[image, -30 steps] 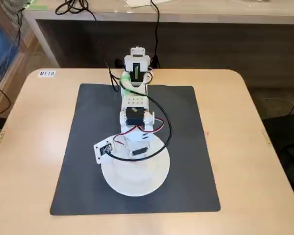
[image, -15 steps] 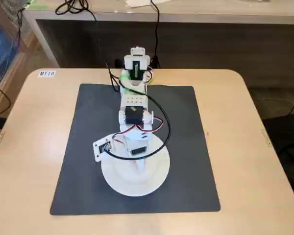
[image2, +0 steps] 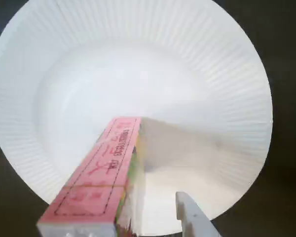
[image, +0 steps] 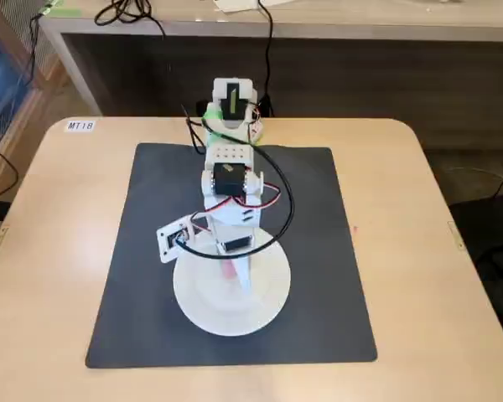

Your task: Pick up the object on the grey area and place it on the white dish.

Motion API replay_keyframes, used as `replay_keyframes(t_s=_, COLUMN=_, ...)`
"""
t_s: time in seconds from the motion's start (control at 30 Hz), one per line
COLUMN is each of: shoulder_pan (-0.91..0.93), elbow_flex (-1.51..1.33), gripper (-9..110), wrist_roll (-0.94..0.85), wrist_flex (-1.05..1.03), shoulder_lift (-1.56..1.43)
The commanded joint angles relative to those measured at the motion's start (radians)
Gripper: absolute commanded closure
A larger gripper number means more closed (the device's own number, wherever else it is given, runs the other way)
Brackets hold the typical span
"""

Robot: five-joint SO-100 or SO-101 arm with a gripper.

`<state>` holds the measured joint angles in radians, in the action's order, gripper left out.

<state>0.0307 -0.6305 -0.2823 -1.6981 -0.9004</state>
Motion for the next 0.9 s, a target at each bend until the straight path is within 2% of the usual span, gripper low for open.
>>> replay_keyframes(t_s=0.0, shoulder_pan=-0.015, elbow_flex=-0.017, gripper=54, wrist_roll=0.014, wrist_flex=-0.002, shoulder_lift=-0.13)
replay_keyframes(t_s=0.2, shoulder_pan=-0.009, elbow_flex=-0.132, gripper=53, wrist_roll=0.041, wrist_flex=-0.002, shoulder_lift=-0.35)
replay_keyframes(t_s=0.27, shoulder_pan=-0.005, elbow_flex=-0.181, gripper=56, wrist_roll=0.063, wrist_flex=-0.002, shoulder_lift=-0.491)
replay_keyframes(t_s=0.33, shoulder_pan=-0.002, elbow_flex=-0.25, gripper=68, wrist_roll=0.097, wrist_flex=0.0, shoulder_lift=-0.667)
replay_keyframes(t_s=0.4, shoulder_pan=0.012, elbow_flex=-0.339, gripper=87, wrist_roll=0.143, wrist_flex=0.005, shoulder_lift=-0.834)
replay_keyframes(t_s=0.47, shoulder_pan=0.02, elbow_flex=-0.485, gripper=100, wrist_roll=0.166, wrist_flex=0.06, shoulder_lift=-0.986)
replay_keyframes(t_s=0.7, shoulder_pan=0.031, elbow_flex=-1.109, gripper=101, wrist_roll=0.239, wrist_flex=0.414, shoulder_lift=-1.559)
replay_keyframes(t_s=0.87, shoulder_pan=0.034, elbow_flex=-1.402, gripper=102, wrist_roll=0.259, wrist_flex=0.541, shoulder_lift=-1.755)
